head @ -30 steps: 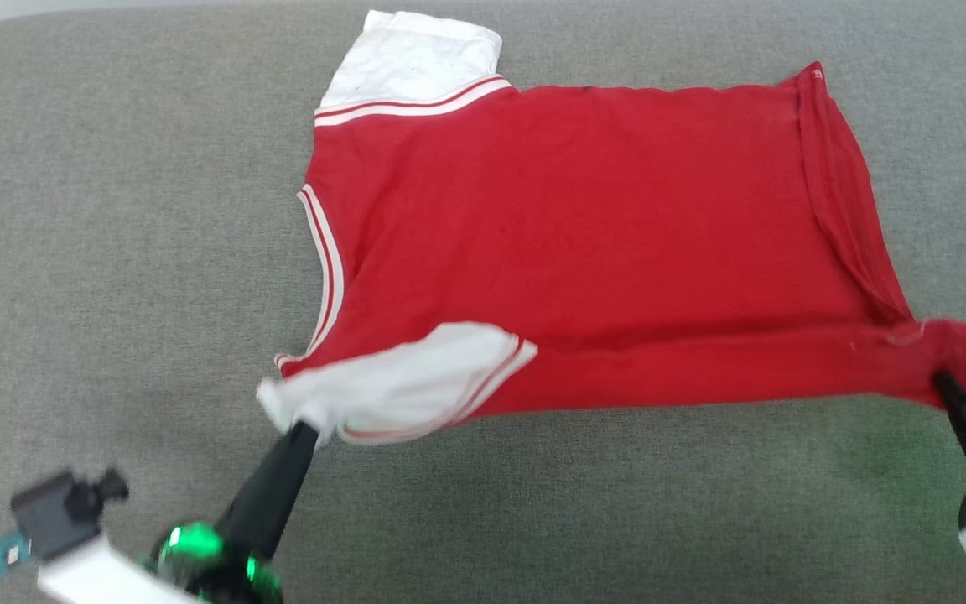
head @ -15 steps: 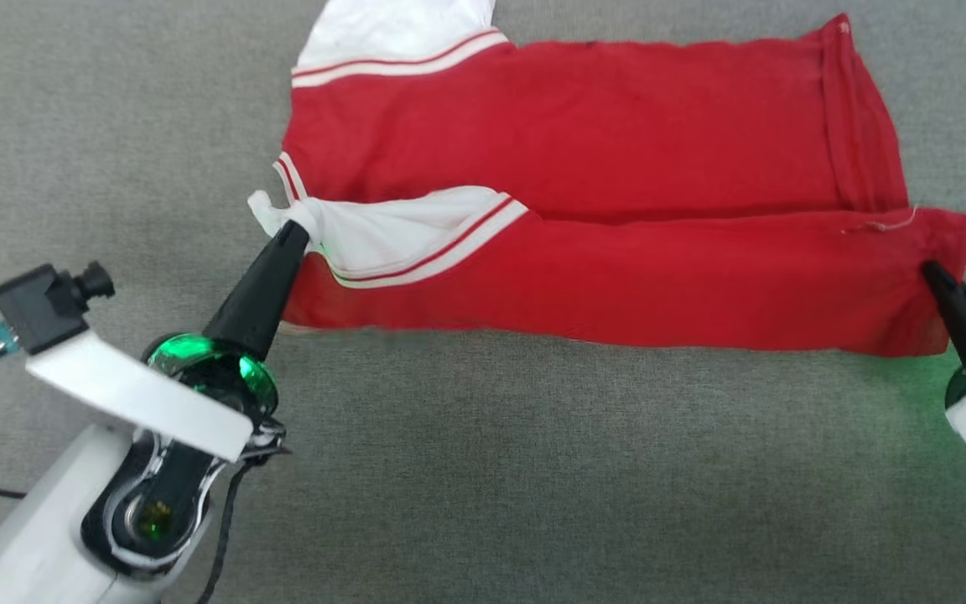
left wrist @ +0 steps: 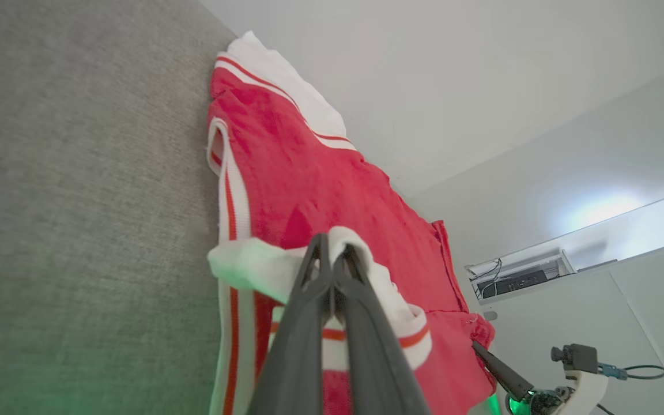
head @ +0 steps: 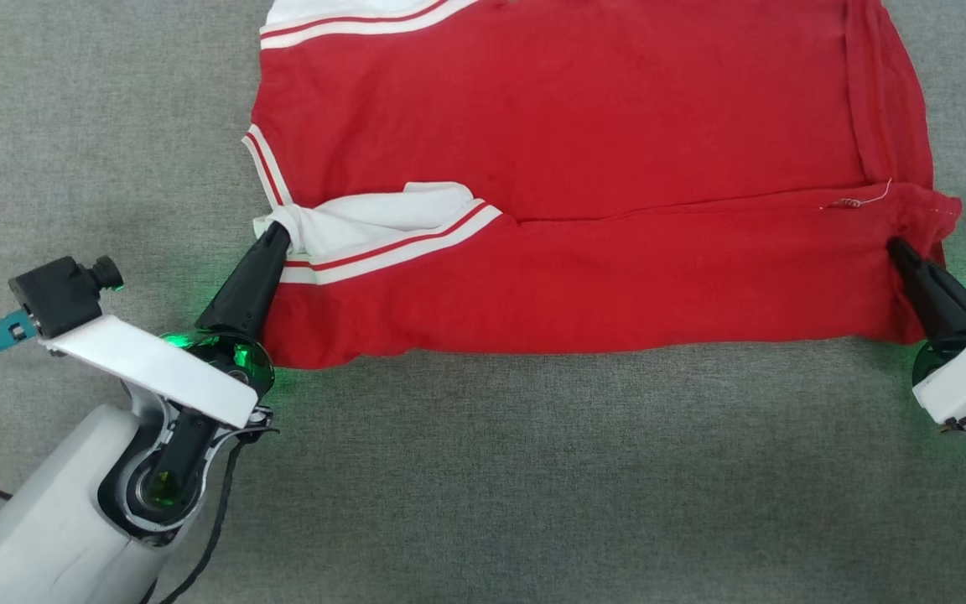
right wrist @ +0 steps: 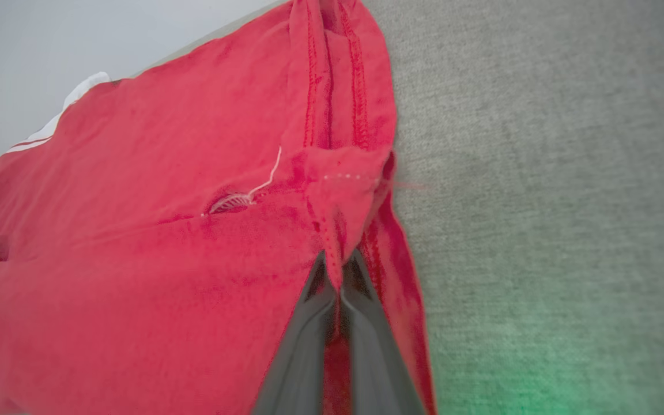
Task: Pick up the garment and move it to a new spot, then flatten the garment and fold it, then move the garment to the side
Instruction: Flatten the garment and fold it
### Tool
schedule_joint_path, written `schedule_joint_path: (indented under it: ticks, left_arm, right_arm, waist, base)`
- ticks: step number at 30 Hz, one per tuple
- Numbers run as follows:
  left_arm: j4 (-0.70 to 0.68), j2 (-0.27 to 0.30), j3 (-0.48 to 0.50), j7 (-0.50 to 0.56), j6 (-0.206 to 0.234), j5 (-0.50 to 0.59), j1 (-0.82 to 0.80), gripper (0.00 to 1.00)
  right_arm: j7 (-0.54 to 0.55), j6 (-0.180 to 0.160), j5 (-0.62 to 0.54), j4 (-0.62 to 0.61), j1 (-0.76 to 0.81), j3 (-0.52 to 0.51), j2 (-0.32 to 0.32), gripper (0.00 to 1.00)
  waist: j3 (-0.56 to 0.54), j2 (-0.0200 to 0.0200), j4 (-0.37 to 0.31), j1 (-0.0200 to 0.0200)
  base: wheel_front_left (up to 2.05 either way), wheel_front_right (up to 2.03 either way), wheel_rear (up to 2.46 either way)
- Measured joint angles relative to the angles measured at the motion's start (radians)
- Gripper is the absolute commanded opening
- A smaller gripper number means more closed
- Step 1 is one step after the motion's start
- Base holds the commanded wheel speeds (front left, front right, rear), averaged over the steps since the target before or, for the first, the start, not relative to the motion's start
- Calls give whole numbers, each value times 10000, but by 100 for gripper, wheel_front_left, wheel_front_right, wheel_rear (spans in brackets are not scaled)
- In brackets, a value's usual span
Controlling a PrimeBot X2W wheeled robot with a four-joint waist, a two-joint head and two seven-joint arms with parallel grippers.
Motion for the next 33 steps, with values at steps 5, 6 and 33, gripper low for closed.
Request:
schedule_joint_path:
  ticks: [5,6,33]
  left_arm:
    - [424,330,-550,-54,-4,587,-353,41]
    - [474,445,-671,-81,-4,683,-421,93]
    - [-1599,3935,-3095,8730,2433,280,-2921,100]
  right_arm:
    - [-199,0,67,209,-139,215,-73,46]
    - [-288,0,52,245,-139,249,-82,100]
    - [-673,0,-378,-543,107,261,21,100]
  waist:
    - [-51,0,-9,0]
    - [-97,0,-8,0]
    - [-887,0,-258,0]
  base:
    - [0,0,0]
    - [0,0,0]
    - [0,0,0]
